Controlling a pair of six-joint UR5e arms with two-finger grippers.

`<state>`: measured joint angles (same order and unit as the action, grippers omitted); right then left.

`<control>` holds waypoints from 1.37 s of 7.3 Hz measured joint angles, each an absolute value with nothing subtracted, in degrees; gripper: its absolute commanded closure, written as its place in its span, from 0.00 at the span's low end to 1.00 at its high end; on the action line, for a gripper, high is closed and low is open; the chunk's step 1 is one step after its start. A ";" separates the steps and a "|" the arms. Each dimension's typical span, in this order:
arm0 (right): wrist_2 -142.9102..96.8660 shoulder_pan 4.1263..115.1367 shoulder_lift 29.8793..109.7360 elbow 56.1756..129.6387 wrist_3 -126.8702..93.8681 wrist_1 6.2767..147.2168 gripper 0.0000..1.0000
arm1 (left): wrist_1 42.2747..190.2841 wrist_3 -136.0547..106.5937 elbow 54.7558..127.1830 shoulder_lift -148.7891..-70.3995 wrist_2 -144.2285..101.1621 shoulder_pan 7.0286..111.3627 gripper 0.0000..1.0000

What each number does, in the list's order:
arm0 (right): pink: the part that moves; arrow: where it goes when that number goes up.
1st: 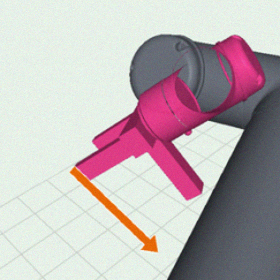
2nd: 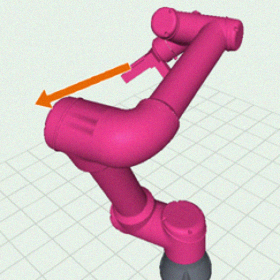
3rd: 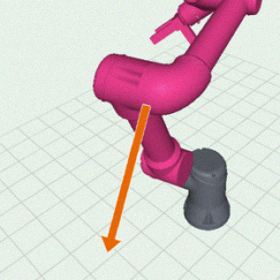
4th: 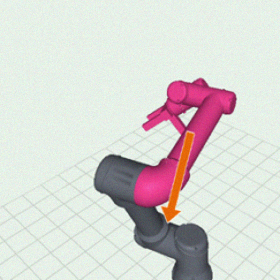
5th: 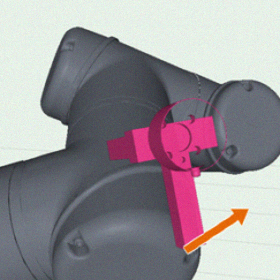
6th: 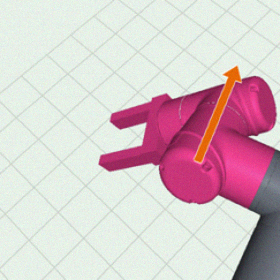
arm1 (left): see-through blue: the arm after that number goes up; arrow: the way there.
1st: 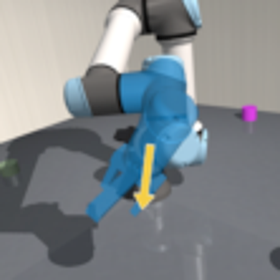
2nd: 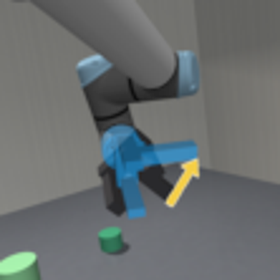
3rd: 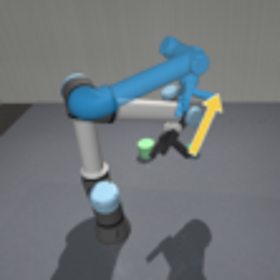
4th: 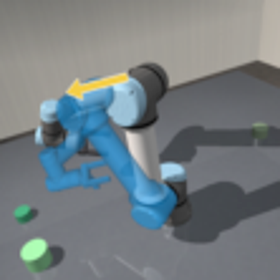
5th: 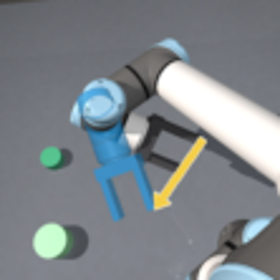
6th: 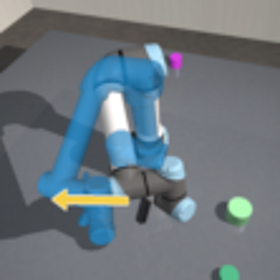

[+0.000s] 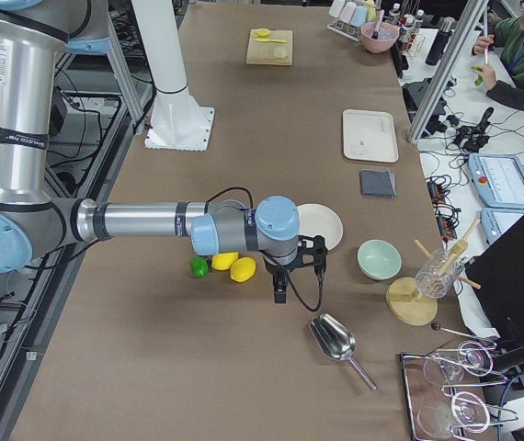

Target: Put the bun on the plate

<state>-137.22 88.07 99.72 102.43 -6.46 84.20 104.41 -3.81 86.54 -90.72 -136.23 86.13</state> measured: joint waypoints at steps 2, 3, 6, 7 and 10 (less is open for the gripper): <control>-137.20 88.07 99.82 102.50 -6.44 84.20 0.00 | 106.97 -3.78 85.47 -90.16 -136.17 86.13 0.02; -137.20 88.07 99.84 102.53 -6.47 84.20 0.00 | 107.79 -3.79 84.94 -89.98 -136.15 86.13 0.02; -137.20 88.07 99.84 102.57 -6.50 84.20 0.00 | 108.26 -3.66 84.55 -89.91 -136.14 86.13 0.02; -137.17 88.07 99.84 102.56 -6.51 84.20 0.00 | 108.28 -3.67 84.53 -89.91 -136.14 86.13 0.02; -137.17 88.06 99.79 102.51 -7.30 84.20 0.00 | 108.28 -3.73 84.52 -89.91 -136.09 86.13 0.02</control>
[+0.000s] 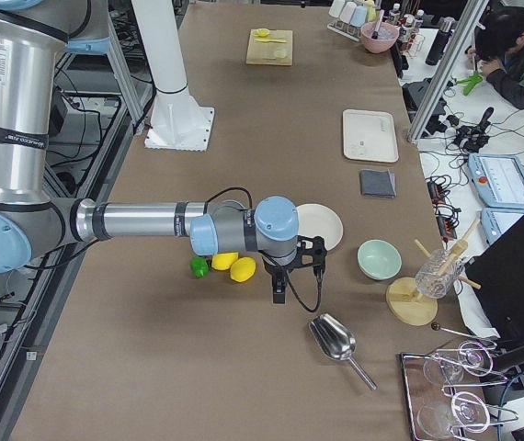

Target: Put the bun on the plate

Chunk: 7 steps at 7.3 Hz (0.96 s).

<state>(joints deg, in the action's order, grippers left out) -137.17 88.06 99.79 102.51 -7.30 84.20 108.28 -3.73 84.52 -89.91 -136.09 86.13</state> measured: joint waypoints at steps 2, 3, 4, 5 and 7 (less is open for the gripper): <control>-137.19 88.07 99.71 102.50 -7.56 84.20 0.00 | 108.28 -3.77 84.53 -89.91 -136.06 86.13 0.02; -137.20 88.07 99.69 102.48 -7.68 84.20 0.00 | 108.28 -3.78 84.55 -89.91 -136.06 86.13 0.02; -137.20 88.07 99.67 102.48 -7.76 84.20 0.00 | 108.28 -3.78 84.55 -89.94 -136.06 86.13 0.02; -137.18 88.07 99.67 102.48 -7.84 84.20 0.00 | 108.28 -3.82 84.64 -90.00 -136.07 86.13 0.02; -137.12 88.07 99.61 102.42 -8.28 84.20 0.00 | 108.30 -3.87 84.88 -90.16 -136.13 86.13 0.02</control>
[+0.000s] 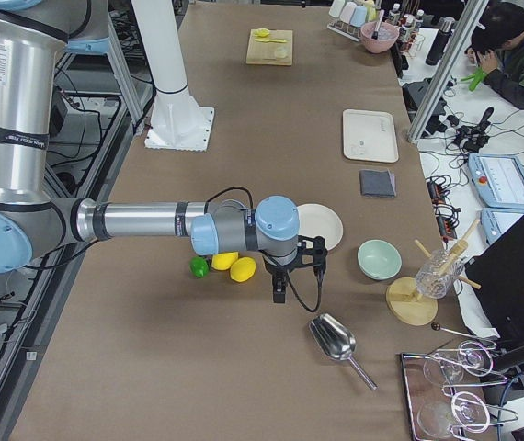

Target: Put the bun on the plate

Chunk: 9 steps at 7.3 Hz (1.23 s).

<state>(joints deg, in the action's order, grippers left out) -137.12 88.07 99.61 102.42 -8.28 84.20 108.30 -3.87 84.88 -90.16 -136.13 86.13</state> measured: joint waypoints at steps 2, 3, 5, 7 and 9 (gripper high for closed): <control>-137.11 88.06 99.59 102.44 -8.65 84.18 0.00 | 108.30 -3.72 84.38 -90.08 -136.03 86.13 0.02; -137.11 88.07 99.56 102.47 -8.78 84.16 0.00 | 108.29 -3.70 84.16 -89.97 -136.01 86.13 0.02; -137.11 88.07 99.51 102.50 -8.86 84.19 0.00 | 108.23 -3.71 84.08 -89.86 -136.01 86.13 0.02; -137.17 88.07 99.47 102.55 -8.93 84.20 0.00 | 108.20 -3.79 84.58 -89.83 -136.04 86.24 0.02; -137.18 88.07 99.28 102.57 -8.94 84.18 0.00 | 108.36 -3.85 85.65 -89.92 -136.10 86.35 0.02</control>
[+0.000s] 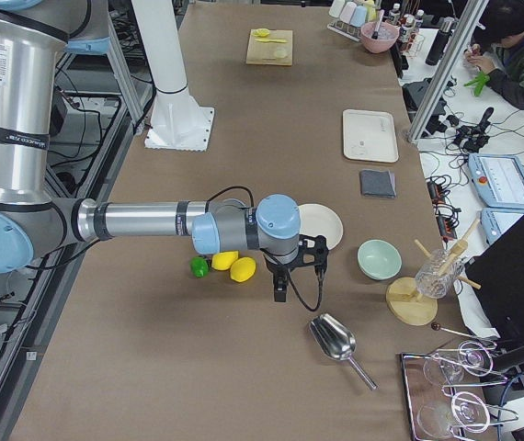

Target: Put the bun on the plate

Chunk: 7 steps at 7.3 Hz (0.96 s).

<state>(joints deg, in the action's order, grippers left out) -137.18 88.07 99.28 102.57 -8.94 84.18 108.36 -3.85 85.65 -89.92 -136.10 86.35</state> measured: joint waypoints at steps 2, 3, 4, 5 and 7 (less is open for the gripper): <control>-137.21 87.93 98.60 102.57 -8.96 84.16 0.00 | 108.96 -3.79 88.29 -89.81 -136.36 86.55 0.02; -137.32 87.43 98.09 102.57 -9.07 84.14 0.00 | 109.92 -3.79 89.16 -89.68 -136.39 86.61 0.02; -137.36 86.18 97.18 102.57 -9.79 84.12 0.00 | 110.82 -3.76 89.54 -89.63 -136.40 86.64 0.02; -137.29 84.32 95.83 102.56 -11.27 84.11 0.00 | 111.28 -3.69 89.75 -89.78 -136.37 86.67 0.02; -137.00 79.41 92.17 102.10 -15.01 84.09 0.00 | 111.40 -4.00 89.67 -90.08 -136.18 86.65 0.02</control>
<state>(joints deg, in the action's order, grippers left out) -137.00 79.41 92.17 102.10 -15.01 84.09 111.40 -4.00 89.67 -90.08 -136.18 86.65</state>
